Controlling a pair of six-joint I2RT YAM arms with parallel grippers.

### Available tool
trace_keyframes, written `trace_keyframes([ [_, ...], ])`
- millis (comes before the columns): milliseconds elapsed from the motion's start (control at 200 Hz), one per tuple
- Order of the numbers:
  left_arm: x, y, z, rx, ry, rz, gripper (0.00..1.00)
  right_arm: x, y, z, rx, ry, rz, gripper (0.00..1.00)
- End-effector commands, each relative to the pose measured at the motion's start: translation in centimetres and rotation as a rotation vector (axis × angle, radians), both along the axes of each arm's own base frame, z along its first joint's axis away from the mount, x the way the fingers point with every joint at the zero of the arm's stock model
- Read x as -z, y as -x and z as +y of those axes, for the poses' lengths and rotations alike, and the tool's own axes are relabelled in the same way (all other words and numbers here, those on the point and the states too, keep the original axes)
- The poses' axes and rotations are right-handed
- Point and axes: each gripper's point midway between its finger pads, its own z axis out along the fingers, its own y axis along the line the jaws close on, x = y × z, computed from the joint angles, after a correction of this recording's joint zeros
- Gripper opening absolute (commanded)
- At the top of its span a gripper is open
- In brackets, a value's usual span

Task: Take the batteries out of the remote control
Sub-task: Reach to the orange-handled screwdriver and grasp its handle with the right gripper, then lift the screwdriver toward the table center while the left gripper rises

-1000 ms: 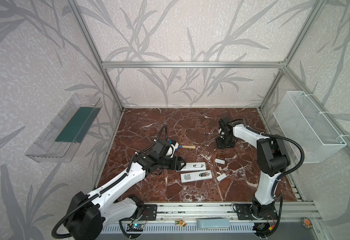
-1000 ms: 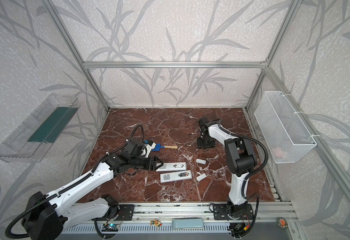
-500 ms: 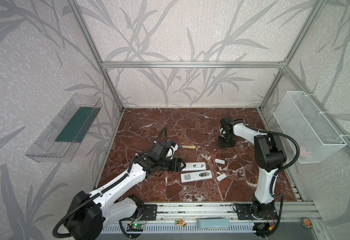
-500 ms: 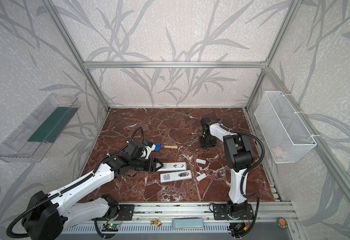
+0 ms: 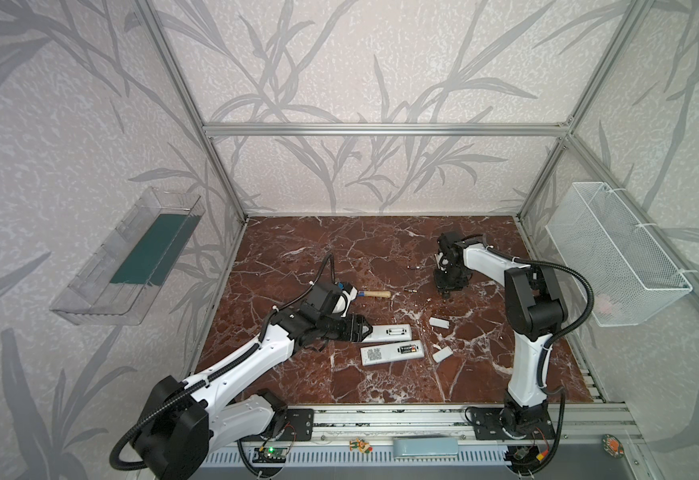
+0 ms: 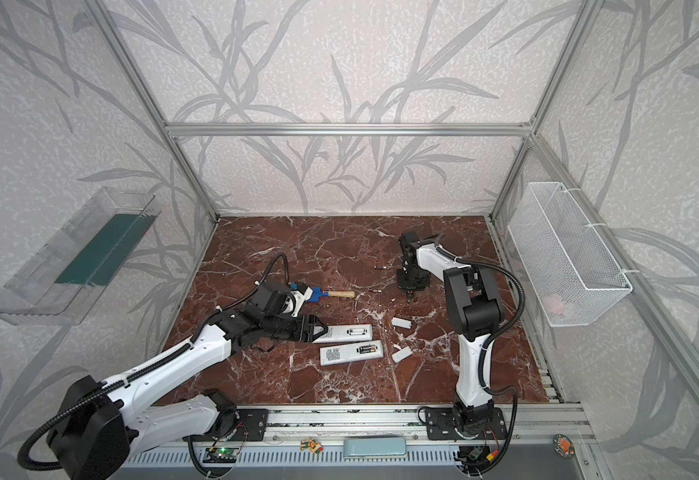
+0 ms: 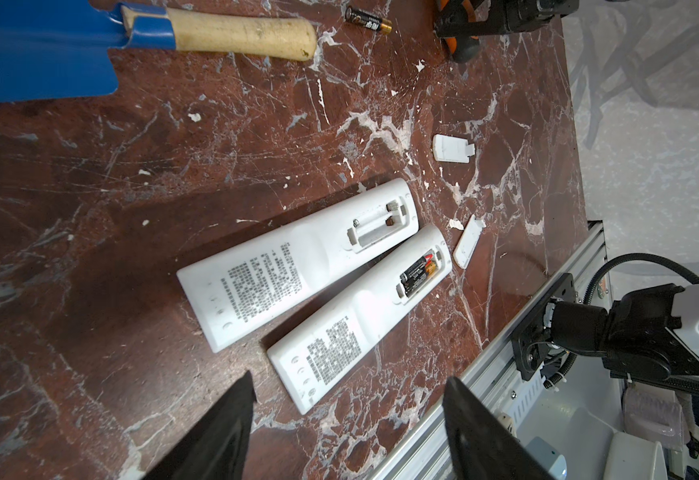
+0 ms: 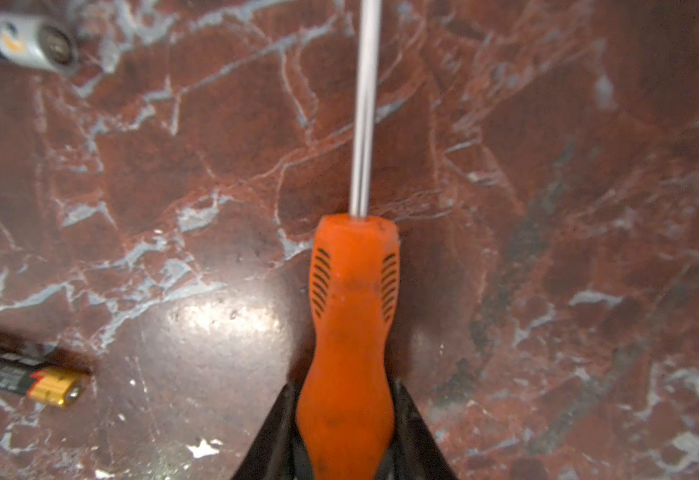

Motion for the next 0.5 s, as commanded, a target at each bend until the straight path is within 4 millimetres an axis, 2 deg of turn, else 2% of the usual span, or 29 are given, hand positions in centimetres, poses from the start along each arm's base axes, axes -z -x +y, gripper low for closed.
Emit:
trace_keyframes([
  [0,0.4,-0.1,-0.1,-0.004,0.007,0.009,0.72,-1.1,0.5,-0.2,-0.009,0.001,-0.008,0.20],
  [100,0.3,-0.4,-0.2,-0.008,0.012,0.002,0.73,-2.8,0.9,0.5,-0.015,-0.054,-0.041,0.19],
  [190,-0.3,-0.8,-0.3,-0.017,0.033,-0.017,0.72,-4.6,2.1,1.9,-0.030,-0.171,-0.094,0.18],
  [285,-1.3,-1.4,-0.5,-0.028,0.073,-0.045,0.73,-6.4,4.0,3.8,-0.069,-0.324,-0.138,0.18],
  [300,-1.5,-1.4,-0.5,-0.026,0.081,-0.049,0.73,-7.5,4.2,4.2,-0.080,-0.352,-0.162,0.18],
  [340,-2.0,-1.7,-0.6,-0.031,0.108,-0.060,0.73,-8.3,5.2,4.9,-0.100,-0.409,-0.175,0.17],
  [500,-4.7,-3.5,-1.6,-0.049,0.278,-0.097,0.74,-11.9,9.1,7.8,-0.202,-0.621,-0.224,0.17],
])
